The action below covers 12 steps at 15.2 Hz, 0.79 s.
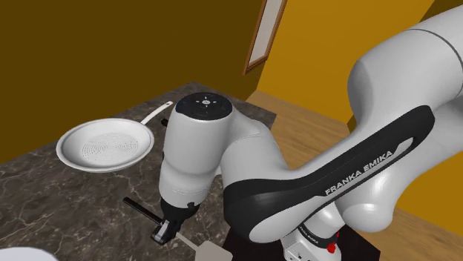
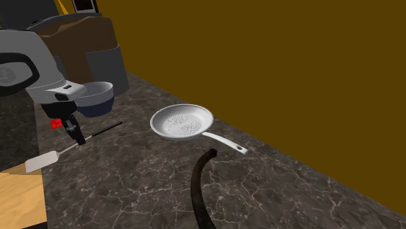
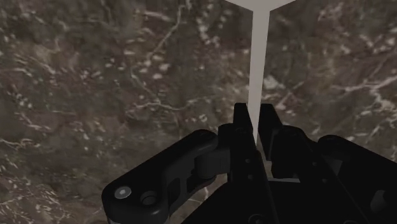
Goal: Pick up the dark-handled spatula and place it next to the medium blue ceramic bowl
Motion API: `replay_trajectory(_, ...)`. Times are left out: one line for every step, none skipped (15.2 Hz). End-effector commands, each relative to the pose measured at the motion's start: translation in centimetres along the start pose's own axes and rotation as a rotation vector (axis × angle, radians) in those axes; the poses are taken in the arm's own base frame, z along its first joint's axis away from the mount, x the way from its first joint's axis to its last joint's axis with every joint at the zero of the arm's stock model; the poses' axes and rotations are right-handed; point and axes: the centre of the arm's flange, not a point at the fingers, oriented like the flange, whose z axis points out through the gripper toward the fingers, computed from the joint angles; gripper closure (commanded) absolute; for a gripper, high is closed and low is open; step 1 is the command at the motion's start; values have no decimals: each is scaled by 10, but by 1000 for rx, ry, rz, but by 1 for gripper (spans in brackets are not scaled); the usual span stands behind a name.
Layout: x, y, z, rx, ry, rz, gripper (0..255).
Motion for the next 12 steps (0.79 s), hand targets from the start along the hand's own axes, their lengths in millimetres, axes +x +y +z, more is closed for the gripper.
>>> replay_trajectory(0,0,0,0,0,0,255)
replay_trajectory(0,0,0,0,0,0,255)
replay_trajectory(0,0,0,0,0,0,0)
replay_trajectory(0,0,0,0,0,0,0)
replay_trajectory(0,0,0,0,0,0,0)
replay_trajectory(0,0,0,0,0,0,0)
replay_trajectory(0,0,0,0,0,0,0)
replay_trajectory(0,0,0,0,0,0,0)
replay_trajectory(0,0,-13,0,0,0,0)
replay_trajectory(0,0,-26,0,0,0,0)
replay_trajectory(0,0,-39,0,0,0,0)
replay_trajectory(0,0,-50,0,0,0,0)
